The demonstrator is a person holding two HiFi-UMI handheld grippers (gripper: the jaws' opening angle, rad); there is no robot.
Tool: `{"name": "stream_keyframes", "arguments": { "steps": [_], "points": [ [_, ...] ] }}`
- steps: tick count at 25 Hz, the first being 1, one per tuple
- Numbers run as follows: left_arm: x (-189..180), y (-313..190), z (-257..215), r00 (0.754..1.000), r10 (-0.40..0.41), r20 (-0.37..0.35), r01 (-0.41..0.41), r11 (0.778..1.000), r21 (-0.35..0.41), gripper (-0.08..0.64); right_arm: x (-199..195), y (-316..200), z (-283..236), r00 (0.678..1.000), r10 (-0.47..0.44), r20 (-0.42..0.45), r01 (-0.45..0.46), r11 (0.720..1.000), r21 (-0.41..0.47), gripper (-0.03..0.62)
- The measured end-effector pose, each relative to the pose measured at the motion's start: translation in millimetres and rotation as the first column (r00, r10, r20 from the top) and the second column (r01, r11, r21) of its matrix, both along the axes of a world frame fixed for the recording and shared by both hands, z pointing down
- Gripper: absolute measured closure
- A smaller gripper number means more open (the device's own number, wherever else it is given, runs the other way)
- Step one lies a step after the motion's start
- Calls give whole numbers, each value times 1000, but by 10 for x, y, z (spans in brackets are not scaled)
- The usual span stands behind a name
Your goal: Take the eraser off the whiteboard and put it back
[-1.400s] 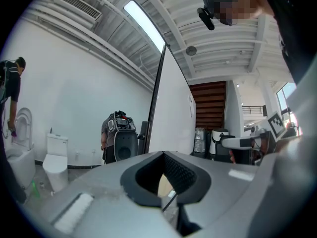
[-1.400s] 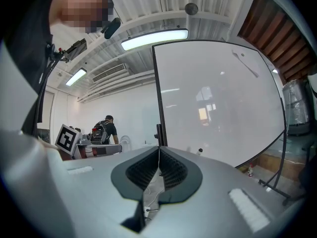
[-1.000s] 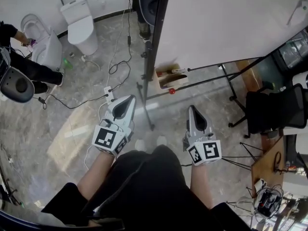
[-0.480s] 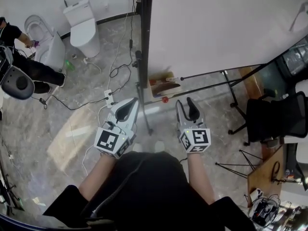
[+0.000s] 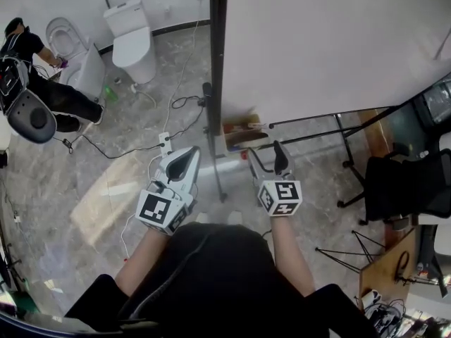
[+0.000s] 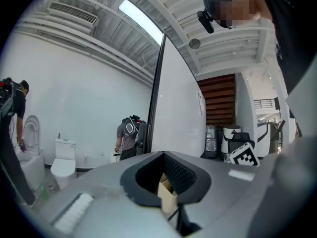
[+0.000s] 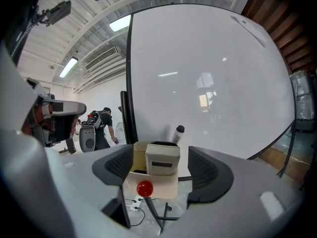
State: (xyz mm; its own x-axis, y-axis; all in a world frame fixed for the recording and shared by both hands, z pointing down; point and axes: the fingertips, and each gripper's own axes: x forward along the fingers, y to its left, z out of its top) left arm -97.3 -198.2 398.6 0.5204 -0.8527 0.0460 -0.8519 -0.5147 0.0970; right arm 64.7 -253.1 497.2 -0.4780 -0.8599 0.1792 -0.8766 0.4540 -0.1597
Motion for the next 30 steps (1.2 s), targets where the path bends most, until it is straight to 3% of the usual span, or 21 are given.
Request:
{"name": "stream_keyframes", "arguments": {
  "steps": [15,16,18,30],
  "points": [
    [-290,20,0,995,-95,16,95,995,-2,554,-173,-264,193,999,-17,-32,16,1000,-27,250],
    [-299,21,0,995,-98,16,98,995,-2,554,-167,-270,198,999,-13,-42,11,1000,-26,252],
    [-313,22,-3,995,-102,15,102,995,-3,554,-145,-276,200,998,-1,-58,-1,1000,-25,328],
    [-278,18,-47,996,-84,9,84,996,8,554,-143,-200,-3,999,-19,-34,19,1000,14,330]
  ]
}}
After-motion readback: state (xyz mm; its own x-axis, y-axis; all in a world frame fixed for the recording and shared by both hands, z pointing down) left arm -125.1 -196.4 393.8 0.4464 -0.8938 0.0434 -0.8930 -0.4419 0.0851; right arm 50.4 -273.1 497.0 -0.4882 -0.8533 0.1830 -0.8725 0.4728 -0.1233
